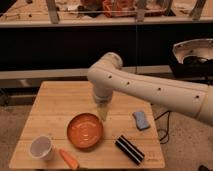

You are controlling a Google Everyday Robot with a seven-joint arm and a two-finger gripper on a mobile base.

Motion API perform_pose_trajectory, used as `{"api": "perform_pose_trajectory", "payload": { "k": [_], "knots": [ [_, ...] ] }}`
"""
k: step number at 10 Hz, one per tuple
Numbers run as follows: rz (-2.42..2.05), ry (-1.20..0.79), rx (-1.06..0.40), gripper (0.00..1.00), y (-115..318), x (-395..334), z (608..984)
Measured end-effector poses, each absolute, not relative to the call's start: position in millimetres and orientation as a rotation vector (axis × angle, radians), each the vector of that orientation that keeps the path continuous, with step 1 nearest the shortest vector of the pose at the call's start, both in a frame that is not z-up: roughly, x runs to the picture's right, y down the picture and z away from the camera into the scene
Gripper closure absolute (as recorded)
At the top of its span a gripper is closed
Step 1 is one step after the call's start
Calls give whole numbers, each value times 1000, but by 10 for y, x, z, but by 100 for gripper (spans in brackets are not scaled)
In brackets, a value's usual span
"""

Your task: Move the arm in a circular motion

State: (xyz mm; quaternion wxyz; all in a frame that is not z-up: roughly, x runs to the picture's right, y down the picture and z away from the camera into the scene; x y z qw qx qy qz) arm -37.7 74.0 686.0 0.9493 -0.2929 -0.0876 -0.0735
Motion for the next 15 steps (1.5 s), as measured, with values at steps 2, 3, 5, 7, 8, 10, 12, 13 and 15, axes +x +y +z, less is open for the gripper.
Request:
{"api": "perform_pose_trajectory", "payload": {
  "k": [2, 3, 5, 7, 8, 10, 12, 13, 15],
  "knots": [
    [-236, -198, -577, 20, 382, -505, 7055],
    [-261, -205, -565, 20, 265, -533, 7115],
    [-291, -193, -549, 20, -49, -449, 7303],
    [-299, -174, -529, 20, -296, -379, 7408],
    [-282, -163, -524, 20, -359, -246, 7428],
    [-227, -136, -514, 20, -431, 197, 7408],
    [-148, -117, -508, 20, -411, 710, 7365],
    [-105, -109, -509, 20, -358, 949, 7332],
    [-13, -87, -515, 20, -177, 1417, 7260]
  ]
}}
